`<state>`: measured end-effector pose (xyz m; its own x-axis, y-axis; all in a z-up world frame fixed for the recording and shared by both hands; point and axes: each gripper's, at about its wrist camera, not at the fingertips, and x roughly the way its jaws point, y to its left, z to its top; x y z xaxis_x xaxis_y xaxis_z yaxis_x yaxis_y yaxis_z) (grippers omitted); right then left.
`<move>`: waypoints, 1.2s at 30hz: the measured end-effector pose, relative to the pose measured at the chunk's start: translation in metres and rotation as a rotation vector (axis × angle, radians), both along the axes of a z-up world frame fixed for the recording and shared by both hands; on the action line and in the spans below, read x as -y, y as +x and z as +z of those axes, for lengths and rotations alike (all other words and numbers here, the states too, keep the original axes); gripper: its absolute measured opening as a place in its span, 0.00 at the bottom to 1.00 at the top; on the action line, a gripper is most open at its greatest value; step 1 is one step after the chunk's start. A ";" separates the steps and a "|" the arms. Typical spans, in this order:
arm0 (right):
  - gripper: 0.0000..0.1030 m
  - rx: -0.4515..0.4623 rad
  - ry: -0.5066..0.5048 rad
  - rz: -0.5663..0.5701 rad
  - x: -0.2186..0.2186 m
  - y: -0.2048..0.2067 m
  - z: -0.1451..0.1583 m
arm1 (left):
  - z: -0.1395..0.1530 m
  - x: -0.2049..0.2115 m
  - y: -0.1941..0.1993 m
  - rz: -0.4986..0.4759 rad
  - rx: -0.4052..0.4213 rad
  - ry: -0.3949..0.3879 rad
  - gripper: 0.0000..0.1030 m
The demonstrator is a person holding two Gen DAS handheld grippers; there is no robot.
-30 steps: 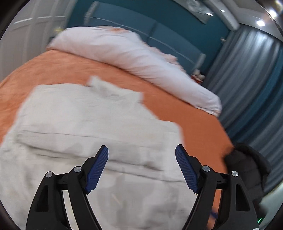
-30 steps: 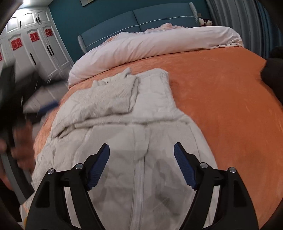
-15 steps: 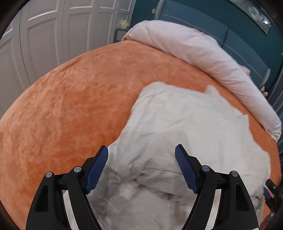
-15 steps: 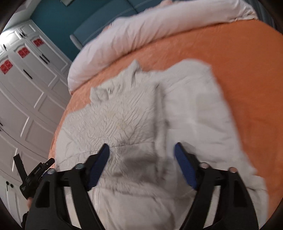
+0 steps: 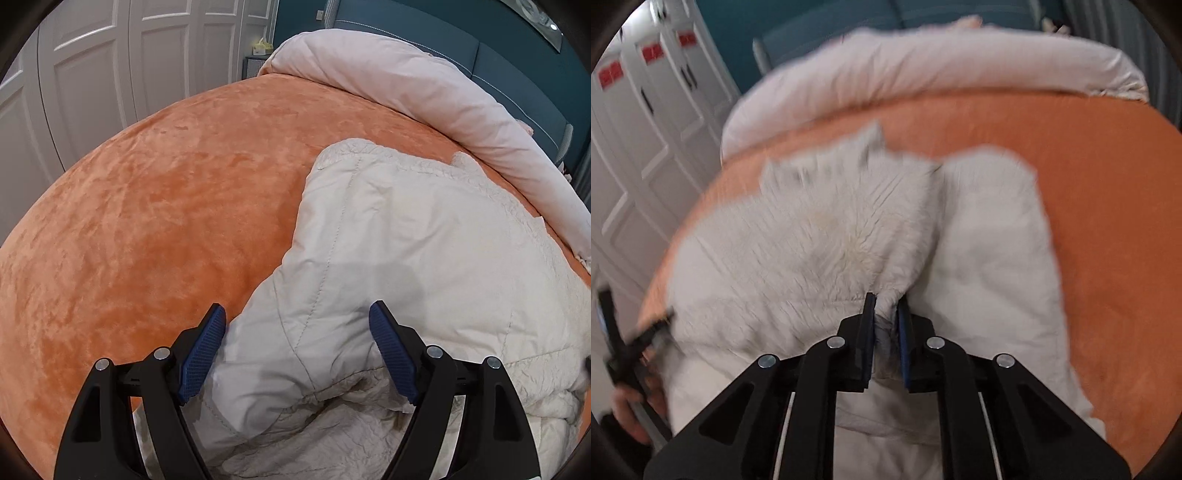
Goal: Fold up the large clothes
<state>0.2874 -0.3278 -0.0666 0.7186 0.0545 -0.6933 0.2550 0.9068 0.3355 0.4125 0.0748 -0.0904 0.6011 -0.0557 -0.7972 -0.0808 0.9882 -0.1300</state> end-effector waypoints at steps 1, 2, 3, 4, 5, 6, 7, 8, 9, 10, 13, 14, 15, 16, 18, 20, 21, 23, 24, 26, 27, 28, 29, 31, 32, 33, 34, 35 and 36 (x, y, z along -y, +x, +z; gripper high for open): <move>0.15 0.032 -0.007 -0.023 0.000 -0.005 0.010 | -0.001 -0.001 0.000 0.000 0.000 -0.004 0.77; 0.16 0.073 -0.031 -0.054 -0.002 -0.012 0.021 | -0.001 -0.001 -0.001 0.002 0.003 -0.002 0.77; 0.16 0.108 -0.074 -0.074 -0.007 -0.017 0.031 | -0.001 -0.001 -0.002 0.004 0.005 0.002 0.77; 0.16 0.117 -0.106 -0.077 -0.010 -0.016 0.035 | -0.002 -0.001 -0.002 0.007 0.006 0.007 0.77; 0.16 0.121 -0.178 -0.069 -0.020 -0.013 0.040 | -0.004 -0.001 -0.002 0.011 0.003 0.009 0.78; 0.16 0.120 -0.224 -0.052 -0.026 -0.011 0.042 | -0.005 -0.002 -0.002 0.015 0.000 0.007 0.79; 0.16 0.104 -0.256 -0.024 -0.032 -0.005 0.038 | -0.007 -0.003 -0.003 0.021 -0.001 0.005 0.81; 0.16 0.078 -0.260 -0.008 -0.035 0.002 0.032 | -0.008 -0.003 -0.003 0.025 0.000 0.004 0.83; 0.15 0.040 -0.257 0.006 -0.035 0.011 0.022 | -0.009 -0.004 -0.004 0.028 0.000 0.003 0.83; 0.13 0.001 -0.248 0.014 -0.032 0.019 0.012 | -0.011 -0.004 -0.004 0.028 0.001 0.003 0.84; 0.10 -0.072 -0.208 0.016 -0.020 0.026 -0.027 | -0.014 -0.001 -0.005 0.022 0.010 0.016 0.86; 0.10 -0.064 -0.185 0.015 -0.017 0.027 -0.033 | -0.015 -0.001 -0.005 0.021 0.013 0.021 0.86; 0.10 -0.059 -0.177 0.011 -0.016 0.027 -0.035 | -0.016 0.000 -0.006 0.020 0.018 0.026 0.86; 0.10 -0.055 -0.177 0.010 -0.017 0.027 -0.037 | -0.017 0.000 -0.006 0.020 0.021 0.026 0.87; 0.10 -0.054 -0.180 0.012 -0.019 0.029 -0.044 | -0.020 0.000 -0.006 0.019 0.027 0.024 0.88; 0.09 -0.050 -0.187 0.013 -0.020 0.026 -0.047 | -0.022 0.000 -0.007 0.018 0.036 0.026 0.88; 0.10 -0.048 -0.188 0.014 -0.020 0.025 -0.048 | -0.022 0.001 -0.007 0.018 0.040 0.030 0.89; 0.09 -0.041 -0.182 0.014 -0.019 0.024 -0.050 | -0.024 0.002 -0.007 0.017 0.045 0.039 0.89; 0.09 -0.038 -0.180 0.013 -0.020 0.023 -0.051 | -0.024 0.003 -0.008 0.016 0.047 0.042 0.89; 0.09 -0.031 -0.177 0.012 -0.021 0.025 -0.054 | -0.025 0.005 -0.008 0.017 0.054 0.048 0.90; 0.09 -0.026 -0.178 0.011 -0.021 0.024 -0.055 | -0.026 0.005 -0.009 0.017 0.056 0.051 0.90; 0.09 -0.022 -0.182 0.009 -0.022 0.023 -0.055 | -0.027 0.006 -0.009 0.018 0.059 0.054 0.90; 0.09 -0.020 -0.186 0.008 -0.022 0.023 -0.056 | -0.028 0.007 -0.009 0.019 0.063 0.057 0.91; 0.09 -0.014 -0.196 0.007 -0.024 0.023 -0.058 | -0.029 0.007 -0.009 0.019 0.067 0.061 0.91; 0.09 -0.012 -0.199 0.007 -0.025 0.023 -0.058 | -0.030 0.008 -0.009 0.018 0.070 0.062 0.91; 0.09 -0.009 -0.200 0.006 -0.025 0.022 -0.058 | -0.031 0.008 -0.009 0.017 0.072 0.062 0.91; 0.09 -0.005 -0.200 0.005 -0.025 0.022 -0.059 | -0.032 0.007 -0.009 0.017 0.074 0.060 0.93; 0.09 0.000 -0.199 0.004 -0.025 0.022 -0.059 | -0.032 0.007 -0.009 0.017 0.074 0.059 0.93; 0.09 0.003 -0.195 0.003 -0.025 0.021 -0.059 | -0.032 0.007 -0.009 0.017 0.076 0.057 0.93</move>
